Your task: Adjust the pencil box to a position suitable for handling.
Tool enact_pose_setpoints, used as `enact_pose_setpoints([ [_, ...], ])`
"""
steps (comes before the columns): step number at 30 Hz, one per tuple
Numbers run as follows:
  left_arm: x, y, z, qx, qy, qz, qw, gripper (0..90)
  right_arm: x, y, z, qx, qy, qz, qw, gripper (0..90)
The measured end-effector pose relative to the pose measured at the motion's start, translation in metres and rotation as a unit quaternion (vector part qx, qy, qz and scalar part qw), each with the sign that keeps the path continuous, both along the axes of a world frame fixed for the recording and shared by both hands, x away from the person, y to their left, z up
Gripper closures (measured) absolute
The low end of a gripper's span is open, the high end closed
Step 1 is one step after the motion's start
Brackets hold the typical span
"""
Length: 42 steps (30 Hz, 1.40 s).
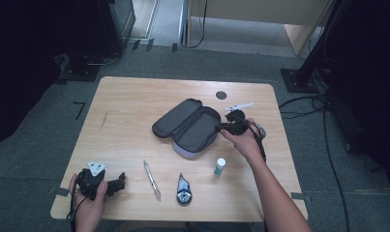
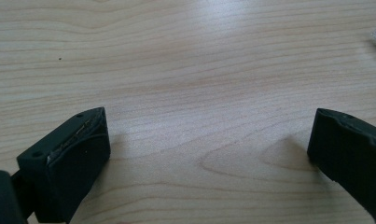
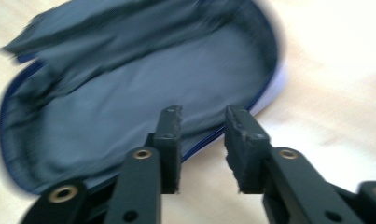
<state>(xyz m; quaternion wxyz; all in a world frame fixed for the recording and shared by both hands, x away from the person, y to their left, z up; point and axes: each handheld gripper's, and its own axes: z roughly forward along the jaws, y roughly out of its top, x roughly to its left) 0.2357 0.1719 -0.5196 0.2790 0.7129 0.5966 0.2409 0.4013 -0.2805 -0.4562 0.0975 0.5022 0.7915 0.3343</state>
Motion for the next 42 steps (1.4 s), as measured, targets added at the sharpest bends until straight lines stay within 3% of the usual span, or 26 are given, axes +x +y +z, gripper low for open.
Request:
enact_pose_setpoints([
  [2,0.000,0.000,0.000,0.000,0.000,0.000,1.0000,0.0,0.014,-0.006,0.005,-0.015,-0.022,-0.019,0.9995,65.8],
  [8,0.000,0.000,0.000,0.000,0.000,0.000,1.0000,0.0,0.042,-0.007,0.006,-0.045,-0.045,-0.033,0.9974,68.8],
  [12,0.000,0.000,0.000,0.000,0.000,0.000,1.0000,0.0,0.058,0.000,-0.003,-0.050,-0.041,-0.026,0.9976,70.0],
  [13,0.000,0.000,0.000,0.000,0.000,0.000,1.0000,0.0,0.063,0.005,-0.008,-0.047,-0.028,-0.026,0.9982,76.4],
  [14,0.000,0.000,0.000,0.000,0.000,0.000,1.0000,0.0,0.063,0.005,-0.008,-0.047,-0.028,-0.026,0.9982,76.4],
  [16,0.000,0.000,0.000,0.000,0.000,0.000,1.0000,0.0,0.064,0.009,-0.011,-0.061,-0.016,-0.031,0.9975,86.0],
  [18,0.000,0.000,0.000,0.000,0.000,0.000,1.0000,0.0,0.063,0.012,-0.014,-0.086,-0.013,-0.034,0.9956,89.5],
  [22,0.000,0.000,0.000,0.000,0.000,0.000,1.0000,0.0,0.057,0.010,-0.011,-0.085,-0.003,-0.041,0.9956,89.7],
  [27,0.000,0.000,0.000,0.000,0.000,0.000,1.0000,0.0,0.034,0.001,-0.010,-0.072,0.014,-0.043,0.9964,89.7],
  [30,0.000,0.000,0.000,0.000,0.000,0.000,1.0000,0.0,0.011,-0.008,-0.010,-0.048,0.034,-0.043,0.9973,88.6],
  [31,0.000,0.000,0.000,0.000,0.000,0.000,1.0000,0.0,0.011,-0.008,-0.010,-0.048,0.034,-0.043,0.9973,88.6],
  [35,0.000,0.000,0.000,0.000,0.000,0.000,1.0000,0.0,-0.012,-0.011,-0.007,-0.025,0.065,-0.011,0.9975,79.9],
  [37,0.000,0.000,0.000,0.000,0.000,0.000,1.0000,0.0,-0.015,-0.013,-0.004,-0.018,0.069,-0.002,0.9974,73.9],
  [39,0.000,0.000,0.000,0.000,0.000,0.000,1.0000,0.0,-0.013,-0.014,0.001,-0.018,0.056,-0.005,0.9982,67.8],
  [42,0.000,0.000,0.000,0.000,0.000,0.000,1.0000,0.0,0.003,-0.013,0.001,-0.016,0.064,-0.015,0.9977,62.1],
])
